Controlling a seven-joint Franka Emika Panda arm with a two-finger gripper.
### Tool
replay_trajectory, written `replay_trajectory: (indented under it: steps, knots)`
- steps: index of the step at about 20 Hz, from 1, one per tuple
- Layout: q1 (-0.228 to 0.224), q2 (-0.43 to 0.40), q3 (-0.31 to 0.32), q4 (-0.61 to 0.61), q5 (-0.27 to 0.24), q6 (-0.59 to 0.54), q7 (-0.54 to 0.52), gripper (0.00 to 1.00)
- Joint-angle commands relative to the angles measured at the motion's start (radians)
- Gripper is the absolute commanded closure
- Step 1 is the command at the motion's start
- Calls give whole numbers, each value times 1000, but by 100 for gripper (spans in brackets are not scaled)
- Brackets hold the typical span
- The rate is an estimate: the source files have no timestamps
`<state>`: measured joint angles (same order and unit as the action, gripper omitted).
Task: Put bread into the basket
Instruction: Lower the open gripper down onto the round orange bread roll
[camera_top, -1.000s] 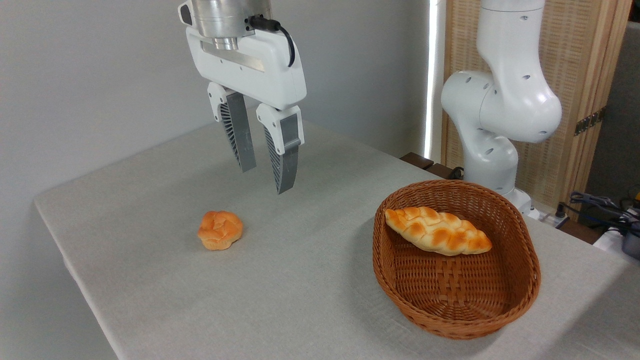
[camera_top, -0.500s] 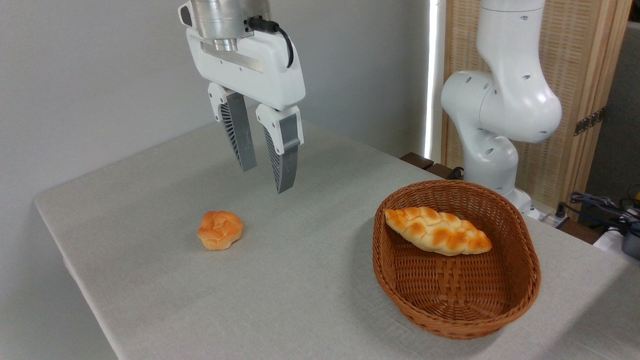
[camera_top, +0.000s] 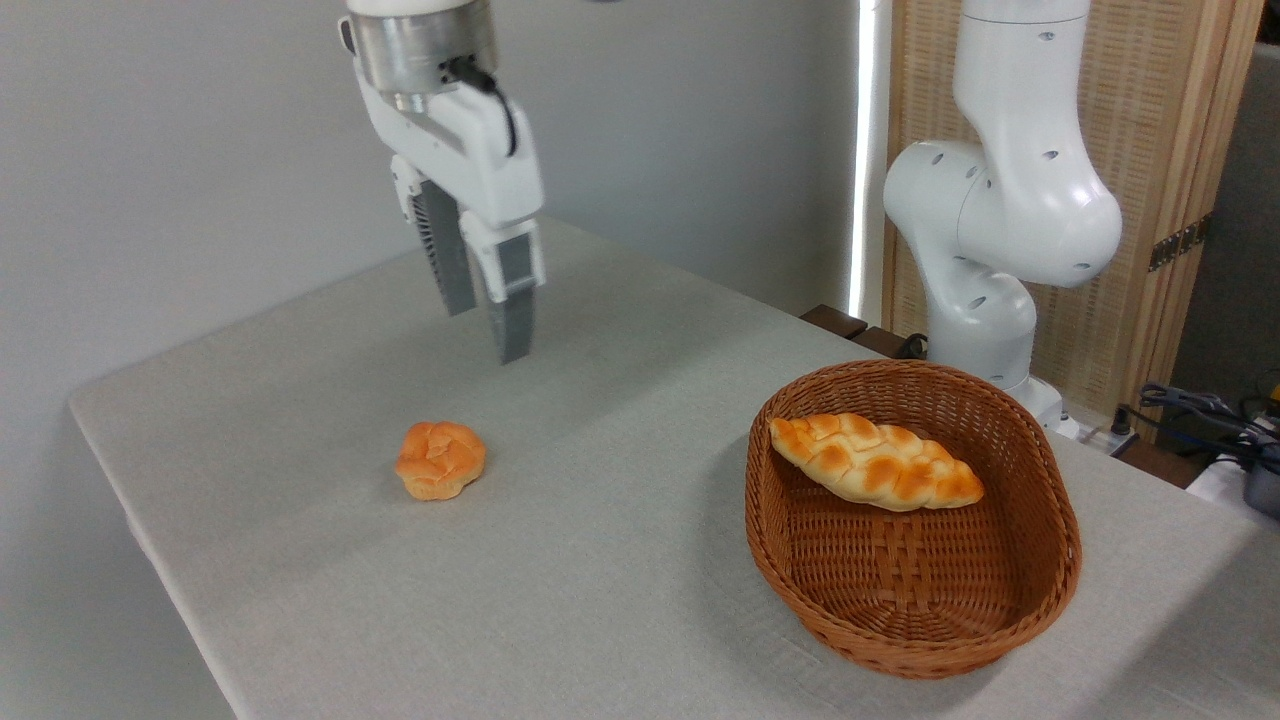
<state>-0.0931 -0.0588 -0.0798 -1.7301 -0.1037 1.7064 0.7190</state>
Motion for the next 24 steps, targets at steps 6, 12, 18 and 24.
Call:
replay_trajectory:
  steps: [6, 12, 18, 24]
  knots:
    - [-20, 23, -130, -210, -27, 380, -6, 0]
    - [-22, 99, -155, -233, -17, 456, 40, 0]
    - [-20, 151, -179, -243, -16, 495, 109, 0]
    - [-13, 162, -183, -243, 70, 493, 197, 0]
